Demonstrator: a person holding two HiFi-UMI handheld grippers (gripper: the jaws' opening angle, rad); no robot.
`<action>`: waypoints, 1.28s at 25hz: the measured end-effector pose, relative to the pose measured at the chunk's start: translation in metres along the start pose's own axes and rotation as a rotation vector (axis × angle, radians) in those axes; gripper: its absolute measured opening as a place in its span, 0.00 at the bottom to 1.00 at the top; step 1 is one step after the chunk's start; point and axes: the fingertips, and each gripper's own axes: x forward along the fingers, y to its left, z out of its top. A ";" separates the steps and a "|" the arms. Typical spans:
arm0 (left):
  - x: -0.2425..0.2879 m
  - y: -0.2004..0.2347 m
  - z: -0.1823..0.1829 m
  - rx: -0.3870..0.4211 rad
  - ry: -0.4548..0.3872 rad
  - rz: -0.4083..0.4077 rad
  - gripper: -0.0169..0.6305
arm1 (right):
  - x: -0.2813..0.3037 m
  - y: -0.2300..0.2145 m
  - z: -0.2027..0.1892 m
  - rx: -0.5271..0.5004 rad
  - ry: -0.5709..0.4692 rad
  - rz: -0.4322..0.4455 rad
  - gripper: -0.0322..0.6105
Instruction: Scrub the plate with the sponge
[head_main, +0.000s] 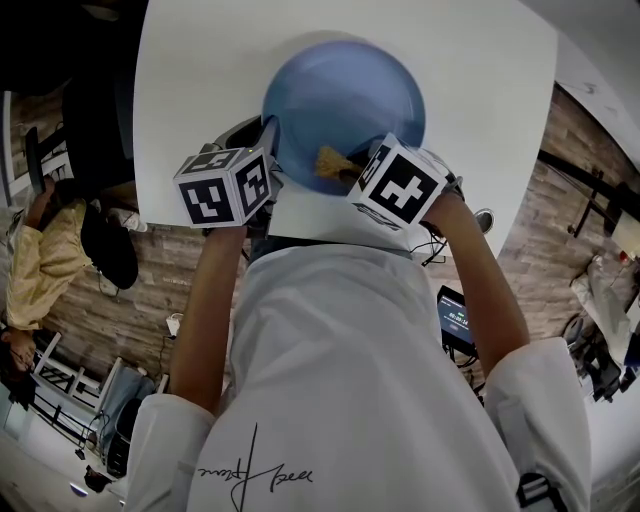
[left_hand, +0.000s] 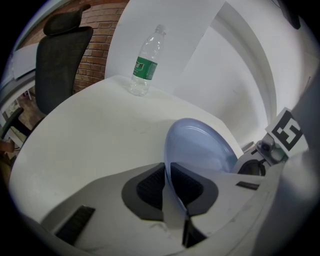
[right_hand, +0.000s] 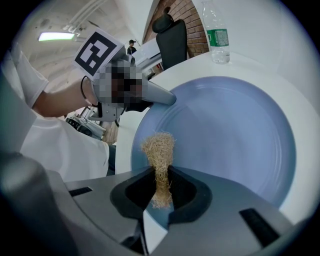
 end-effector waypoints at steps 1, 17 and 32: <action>0.000 0.000 0.000 -0.001 -0.001 -0.001 0.07 | -0.001 -0.002 -0.001 -0.008 0.008 -0.004 0.12; 0.002 -0.001 -0.005 0.001 -0.001 0.009 0.07 | -0.012 -0.018 -0.025 -0.007 0.086 -0.023 0.12; 0.003 -0.002 -0.001 0.012 -0.023 0.013 0.07 | -0.016 -0.030 -0.031 -0.151 0.156 -0.093 0.12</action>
